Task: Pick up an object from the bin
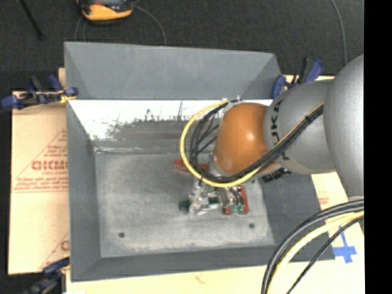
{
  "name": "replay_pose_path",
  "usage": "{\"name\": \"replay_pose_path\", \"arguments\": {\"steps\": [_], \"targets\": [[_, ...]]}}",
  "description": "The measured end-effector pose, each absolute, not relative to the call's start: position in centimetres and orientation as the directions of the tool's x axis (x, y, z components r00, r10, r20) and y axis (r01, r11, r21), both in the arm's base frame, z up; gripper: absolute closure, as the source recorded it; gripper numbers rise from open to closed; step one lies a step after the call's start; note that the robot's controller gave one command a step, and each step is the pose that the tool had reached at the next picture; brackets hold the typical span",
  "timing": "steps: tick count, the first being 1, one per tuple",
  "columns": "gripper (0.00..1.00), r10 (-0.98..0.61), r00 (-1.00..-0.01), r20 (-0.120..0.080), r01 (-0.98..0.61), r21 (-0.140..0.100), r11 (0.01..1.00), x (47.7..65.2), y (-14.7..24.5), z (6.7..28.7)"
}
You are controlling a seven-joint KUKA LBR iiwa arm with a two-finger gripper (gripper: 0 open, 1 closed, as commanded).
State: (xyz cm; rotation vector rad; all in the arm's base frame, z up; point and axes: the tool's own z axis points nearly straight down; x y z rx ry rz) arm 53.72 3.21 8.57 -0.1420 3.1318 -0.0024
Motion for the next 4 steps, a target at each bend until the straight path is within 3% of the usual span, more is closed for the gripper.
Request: {"name": "replay_pose_path", "arguments": {"steps": [1, 2, 3, 4], "targets": [[1.00, -0.090, -0.996, -0.006, -0.090, -0.002, 0.996, 53.7, 3.2, 8.6], [1.00, -0.131, -0.991, -0.012, -0.131, -0.003, 0.991, 55.9, -0.2, 28.5], [1.00, -0.131, -0.991, -0.005, -0.131, -0.001, 0.991, 55.8, -0.2, 28.0], [1.00, -0.153, -0.988, -0.009, -0.153, -0.002, 0.988, 54.8, -0.7, 22.3]]}}
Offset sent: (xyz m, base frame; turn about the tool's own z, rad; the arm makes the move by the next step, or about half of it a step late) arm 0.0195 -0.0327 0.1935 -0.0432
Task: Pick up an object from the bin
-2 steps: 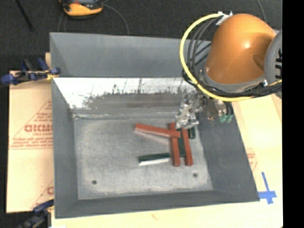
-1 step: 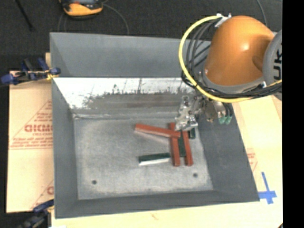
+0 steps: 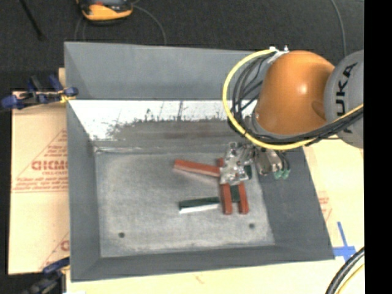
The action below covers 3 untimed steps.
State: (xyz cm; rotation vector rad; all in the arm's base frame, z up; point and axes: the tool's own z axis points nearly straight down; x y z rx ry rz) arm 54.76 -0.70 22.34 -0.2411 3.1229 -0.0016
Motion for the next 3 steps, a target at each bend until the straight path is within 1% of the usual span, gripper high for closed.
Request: {"name": "replay_pose_path", "arguments": {"steps": [1, 2, 3], "targets": [[0.00, -0.195, -0.981, -0.003, -0.195, 0.000, 0.981, 52.5, -0.9, 14.7], [0.00, -0.194, -0.981, -0.003, -0.194, 0.000, 0.981, 52.6, -0.9, 14.7], [1.00, -0.232, -0.973, 0.004, -0.232, 0.000, 0.973, 53.8, 2.4, 7.9]]}}
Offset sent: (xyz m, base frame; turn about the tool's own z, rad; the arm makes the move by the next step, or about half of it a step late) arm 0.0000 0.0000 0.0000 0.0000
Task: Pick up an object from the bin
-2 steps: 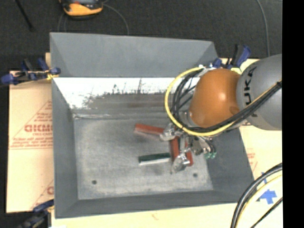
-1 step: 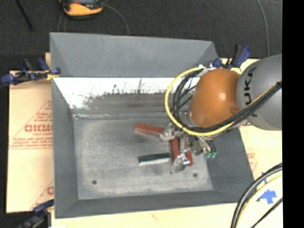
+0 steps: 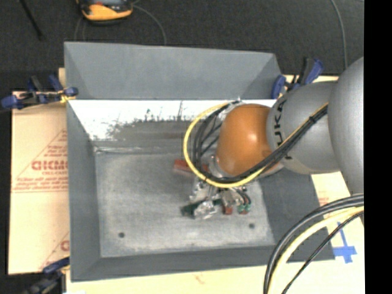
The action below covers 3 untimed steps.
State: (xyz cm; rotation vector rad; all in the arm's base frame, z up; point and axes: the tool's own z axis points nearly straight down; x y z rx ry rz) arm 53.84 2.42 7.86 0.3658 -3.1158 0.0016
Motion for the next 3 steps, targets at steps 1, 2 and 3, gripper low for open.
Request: {"name": "replay_pose_path", "arguments": {"steps": [1, 2, 3], "targets": [[1.00, -0.232, -0.973, 0.004, -0.232, 0.000, 0.973, 53.8, 2.4, 7.9], [1.00, -0.222, -0.975, -0.004, -0.222, -0.001, 0.975, 54.6, 2.5, 20.7], [1.00, -0.222, -0.975, -0.003, -0.222, -0.001, 0.975, 54.6, 2.5, 20.7]]}}
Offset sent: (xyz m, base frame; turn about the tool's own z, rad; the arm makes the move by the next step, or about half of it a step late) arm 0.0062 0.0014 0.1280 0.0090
